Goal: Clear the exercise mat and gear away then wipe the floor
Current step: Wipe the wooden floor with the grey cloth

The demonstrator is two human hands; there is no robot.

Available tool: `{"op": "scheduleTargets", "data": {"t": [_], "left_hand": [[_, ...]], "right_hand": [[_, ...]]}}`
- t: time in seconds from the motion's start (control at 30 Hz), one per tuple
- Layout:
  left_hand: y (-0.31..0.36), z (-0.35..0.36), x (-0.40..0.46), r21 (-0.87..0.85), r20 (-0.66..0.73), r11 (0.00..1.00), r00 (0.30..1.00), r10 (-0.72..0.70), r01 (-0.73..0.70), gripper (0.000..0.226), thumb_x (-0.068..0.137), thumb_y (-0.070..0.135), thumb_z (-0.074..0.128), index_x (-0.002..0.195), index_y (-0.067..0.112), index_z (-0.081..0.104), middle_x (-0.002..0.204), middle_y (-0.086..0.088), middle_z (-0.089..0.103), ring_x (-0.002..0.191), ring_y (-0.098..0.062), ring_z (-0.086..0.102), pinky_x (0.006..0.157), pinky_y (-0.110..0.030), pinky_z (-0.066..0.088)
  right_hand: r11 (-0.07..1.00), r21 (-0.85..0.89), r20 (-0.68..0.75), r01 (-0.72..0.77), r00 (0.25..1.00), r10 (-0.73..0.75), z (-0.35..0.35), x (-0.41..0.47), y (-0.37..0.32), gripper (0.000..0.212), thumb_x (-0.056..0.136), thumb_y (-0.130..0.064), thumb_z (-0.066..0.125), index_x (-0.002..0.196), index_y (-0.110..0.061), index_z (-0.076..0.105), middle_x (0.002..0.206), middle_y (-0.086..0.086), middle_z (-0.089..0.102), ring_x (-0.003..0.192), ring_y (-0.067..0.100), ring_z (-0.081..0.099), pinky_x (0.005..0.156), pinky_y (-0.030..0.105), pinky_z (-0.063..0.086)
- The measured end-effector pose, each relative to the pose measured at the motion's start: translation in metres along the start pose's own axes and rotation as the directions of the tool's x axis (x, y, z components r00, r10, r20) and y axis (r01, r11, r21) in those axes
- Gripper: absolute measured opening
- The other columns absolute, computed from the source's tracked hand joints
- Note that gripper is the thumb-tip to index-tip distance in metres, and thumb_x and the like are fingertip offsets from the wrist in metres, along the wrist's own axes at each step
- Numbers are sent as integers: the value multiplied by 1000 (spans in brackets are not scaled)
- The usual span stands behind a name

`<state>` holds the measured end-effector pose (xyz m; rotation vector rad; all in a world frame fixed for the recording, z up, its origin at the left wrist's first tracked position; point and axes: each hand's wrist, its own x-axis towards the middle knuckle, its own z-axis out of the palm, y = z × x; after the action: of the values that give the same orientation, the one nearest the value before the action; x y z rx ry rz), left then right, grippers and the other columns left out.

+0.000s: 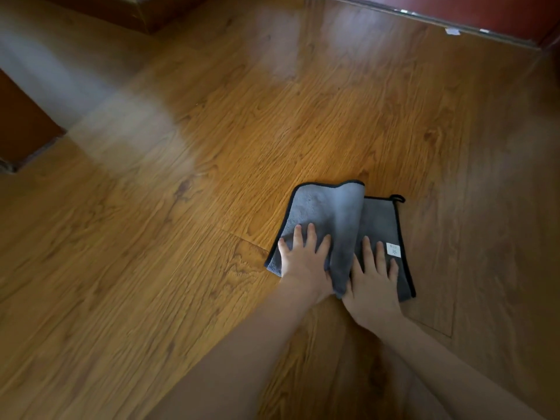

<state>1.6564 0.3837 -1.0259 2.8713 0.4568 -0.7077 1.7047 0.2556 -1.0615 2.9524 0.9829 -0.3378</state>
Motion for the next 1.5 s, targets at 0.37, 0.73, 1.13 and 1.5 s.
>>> {"op": "scheduleTargets", "data": {"t": [0.37, 0.73, 1.13, 1.5], "left_hand": [[-132, 2, -27, -73, 44, 960, 962, -269, 271, 79, 91, 42, 47, 149, 29, -6, 156, -6, -13, 144, -30, -9, 112, -53, 18], [-214, 70, -110, -129, -56, 862, 865, -499, 490, 69, 92, 60, 10, 143, 29, -24, 155, -7, -21, 144, -27, -13, 115, -48, 9], [-132, 105, -126, -284, -300, 865, 819, -489, 413, 67, 92, 57, 15, 146, 20, 29, 149, -16, 32, 137, -37, 30, 104, -59, 27], [-41, 92, -98, -266, -285, 938, 912, -295, 221, 67, 88, 51, 18, 147, 20, 26, 152, -15, 27, 139, -37, 25, 107, -57, 23]], "right_hand": [[956, 8, 55, 293, 955, -293, -7, 44, -128, 78, 90, -51, 44, 151, -20, 5, 158, 13, -4, 143, 36, -7, 113, 56, 0], [896, 39, 32, 442, 896, -443, 9, 20, -219, 57, 97, -43, 18, 151, -26, 5, 158, 11, -4, 145, 32, -8, 115, 50, -4], [948, 58, -113, 313, 946, -306, 17, -9, -104, 53, 94, -45, 26, 143, -27, 37, 151, 9, 32, 141, 31, 25, 112, 49, 21], [952, 186, -215, 242, 956, -201, -6, -36, 18, 40, 93, -27, 49, 130, -13, 54, 134, 12, 53, 126, 33, 47, 101, 44, 37]]}}
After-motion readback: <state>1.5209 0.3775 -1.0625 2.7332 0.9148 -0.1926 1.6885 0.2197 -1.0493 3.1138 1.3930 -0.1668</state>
